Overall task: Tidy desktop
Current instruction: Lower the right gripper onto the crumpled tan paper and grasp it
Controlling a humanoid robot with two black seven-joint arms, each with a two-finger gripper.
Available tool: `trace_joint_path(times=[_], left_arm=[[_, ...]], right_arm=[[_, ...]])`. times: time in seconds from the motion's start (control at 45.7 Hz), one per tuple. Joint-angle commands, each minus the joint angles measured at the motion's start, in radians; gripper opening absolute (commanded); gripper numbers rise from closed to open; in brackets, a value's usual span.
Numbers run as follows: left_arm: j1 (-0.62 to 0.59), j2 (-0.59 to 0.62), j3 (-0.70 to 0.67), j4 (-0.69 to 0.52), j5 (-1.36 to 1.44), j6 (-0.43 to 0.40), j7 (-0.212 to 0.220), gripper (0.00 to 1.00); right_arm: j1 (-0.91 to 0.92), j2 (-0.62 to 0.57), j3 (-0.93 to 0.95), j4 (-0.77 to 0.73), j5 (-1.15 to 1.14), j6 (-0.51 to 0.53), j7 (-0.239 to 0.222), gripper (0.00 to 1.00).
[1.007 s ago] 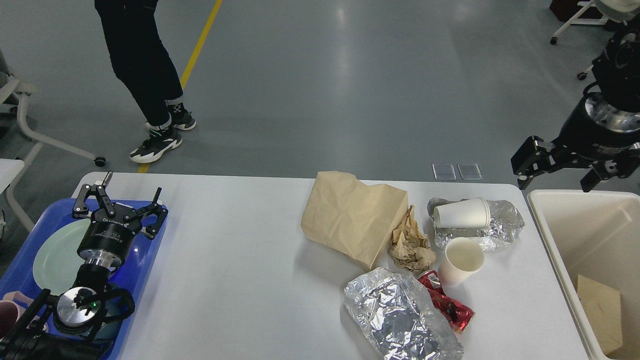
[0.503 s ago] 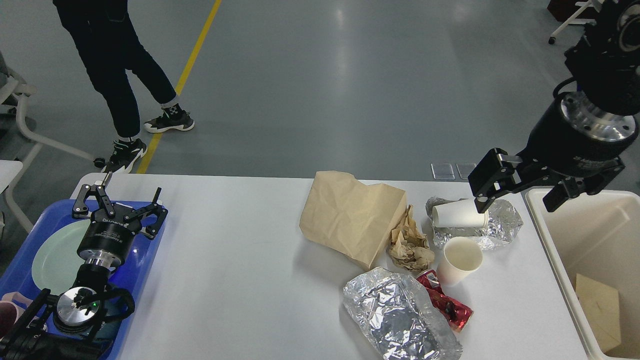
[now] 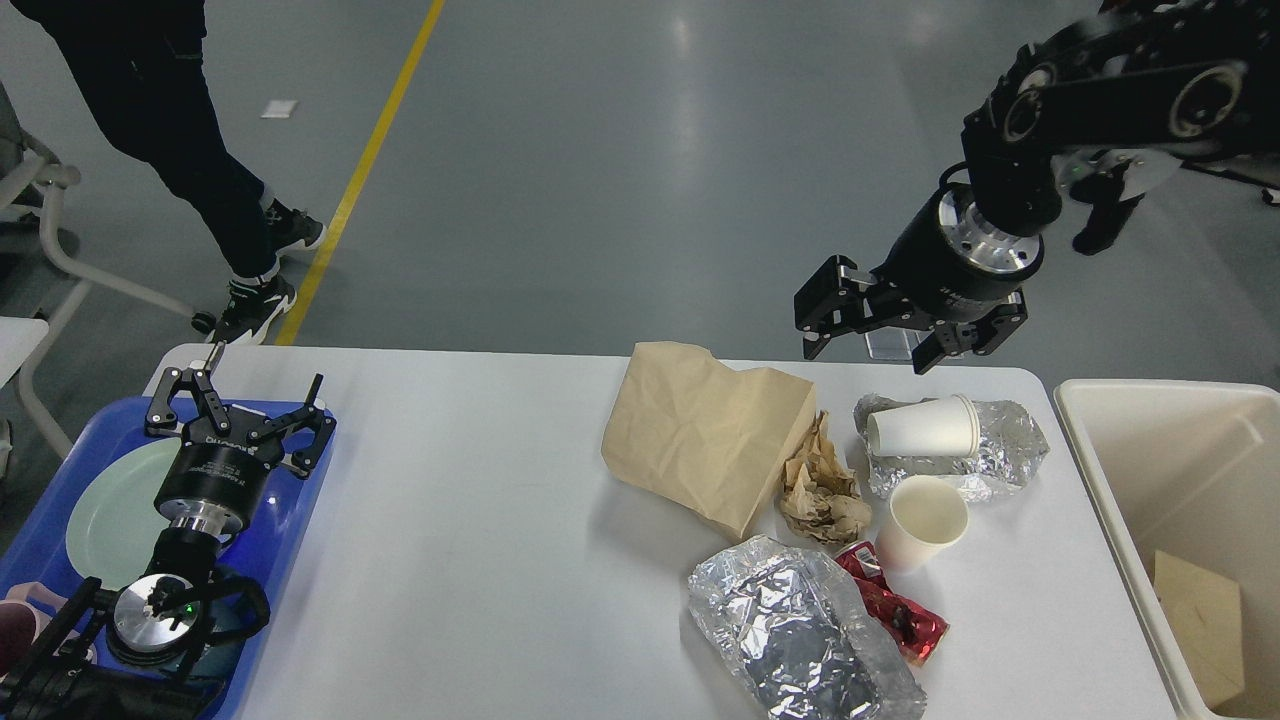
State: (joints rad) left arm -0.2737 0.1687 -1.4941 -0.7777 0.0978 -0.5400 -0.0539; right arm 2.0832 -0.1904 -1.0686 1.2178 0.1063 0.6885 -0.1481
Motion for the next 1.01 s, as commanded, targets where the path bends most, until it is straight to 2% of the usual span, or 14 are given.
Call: trace_joint_path(times=[0.0, 0.175, 0.503, 0.635, 0.766, 0.897, 0.985], left_arm=[[0.001, 0.000, 0.000, 0.000, 0.000, 0.000, 0.002, 0.97], [0.001, 0.000, 0.000, 0.000, 0.000, -0.001, 0.000, 0.97], [-0.001, 0.000, 0.000, 0.000, 0.000, -0.001, 0.002, 0.97], [0.001, 0.000, 0.000, 0.000, 0.000, -0.001, 0.000, 0.97], [0.001, 0.000, 0.000, 0.000, -0.001, -0.001, 0.002, 0.97], [0.001, 0.000, 0.000, 0.000, 0.000, -0.001, 0.002, 0.97], [0.001, 0.000, 0.000, 0.000, 0.000, -0.001, 0.000, 0.97]], right_arm=[[-0.207, 0.075, 0.048, -0.167, 0.007, -0.047, -0.047, 1.00], [-0.462, 0.166, 0.113, -0.409, 0.009, -0.061, -0.059, 1.00], [-0.693, 0.261, 0.179, -0.707, 0.009, -0.064, -0.059, 1.00], [-0.746, 0.270, 0.194, -0.759, 0.009, -0.082, -0.057, 1.00], [-0.801, 0.286, 0.228, -0.779, 0.007, -0.187, -0.059, 1.00], [-0.853, 0.296, 0.228, -0.779, 0.003, -0.277, -0.059, 0.93], [-0.855, 0.308, 0.230, -0.775, -0.005, -0.308, -0.059, 0.82]])
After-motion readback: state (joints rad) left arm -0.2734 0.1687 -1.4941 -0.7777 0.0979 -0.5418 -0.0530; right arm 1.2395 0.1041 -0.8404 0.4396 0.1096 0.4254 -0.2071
